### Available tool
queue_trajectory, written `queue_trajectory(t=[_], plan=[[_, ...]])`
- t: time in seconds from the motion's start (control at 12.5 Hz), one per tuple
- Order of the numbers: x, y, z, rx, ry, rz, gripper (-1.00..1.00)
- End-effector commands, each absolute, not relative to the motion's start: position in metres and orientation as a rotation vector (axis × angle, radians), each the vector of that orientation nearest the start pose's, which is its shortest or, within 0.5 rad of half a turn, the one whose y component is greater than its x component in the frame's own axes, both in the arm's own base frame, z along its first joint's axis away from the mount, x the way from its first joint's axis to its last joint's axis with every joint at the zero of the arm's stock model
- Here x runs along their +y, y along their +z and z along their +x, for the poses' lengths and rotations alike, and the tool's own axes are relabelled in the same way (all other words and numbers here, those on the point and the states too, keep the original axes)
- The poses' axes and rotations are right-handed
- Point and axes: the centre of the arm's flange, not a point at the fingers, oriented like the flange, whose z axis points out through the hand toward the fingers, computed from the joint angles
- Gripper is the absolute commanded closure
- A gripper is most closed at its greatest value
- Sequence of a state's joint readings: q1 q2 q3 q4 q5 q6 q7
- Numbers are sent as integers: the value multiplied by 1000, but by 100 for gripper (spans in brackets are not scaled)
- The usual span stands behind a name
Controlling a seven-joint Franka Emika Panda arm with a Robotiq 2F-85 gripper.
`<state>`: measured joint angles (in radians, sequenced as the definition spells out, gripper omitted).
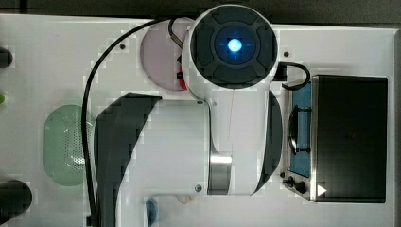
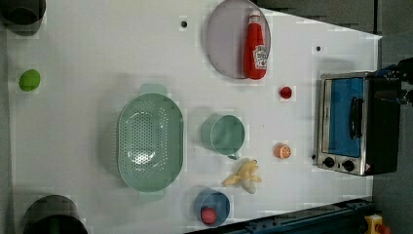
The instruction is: Pick ketchup from plate and place it on table.
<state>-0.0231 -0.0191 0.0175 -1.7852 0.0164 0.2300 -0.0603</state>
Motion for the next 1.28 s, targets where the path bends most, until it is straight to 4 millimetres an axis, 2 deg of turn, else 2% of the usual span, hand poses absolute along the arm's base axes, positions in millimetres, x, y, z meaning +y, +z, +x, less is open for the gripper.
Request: queue_trajectory(t=[0.08,0.24,0.48,0.64,0.96,1.12,1.28], plan=[[-10,582,492,1213,42,-2910,-57],[-12,576,494,1220,64,-2911,-100],[-14,576,496,1221,54,-2907,-100],[-11,568,506,1196,33,-2912,-100],[-1,522,530,1139,121,-2948,-100],[5,496,546,1054,143,-2977,-100],[10,474,566,930,89,-3000,-100]])
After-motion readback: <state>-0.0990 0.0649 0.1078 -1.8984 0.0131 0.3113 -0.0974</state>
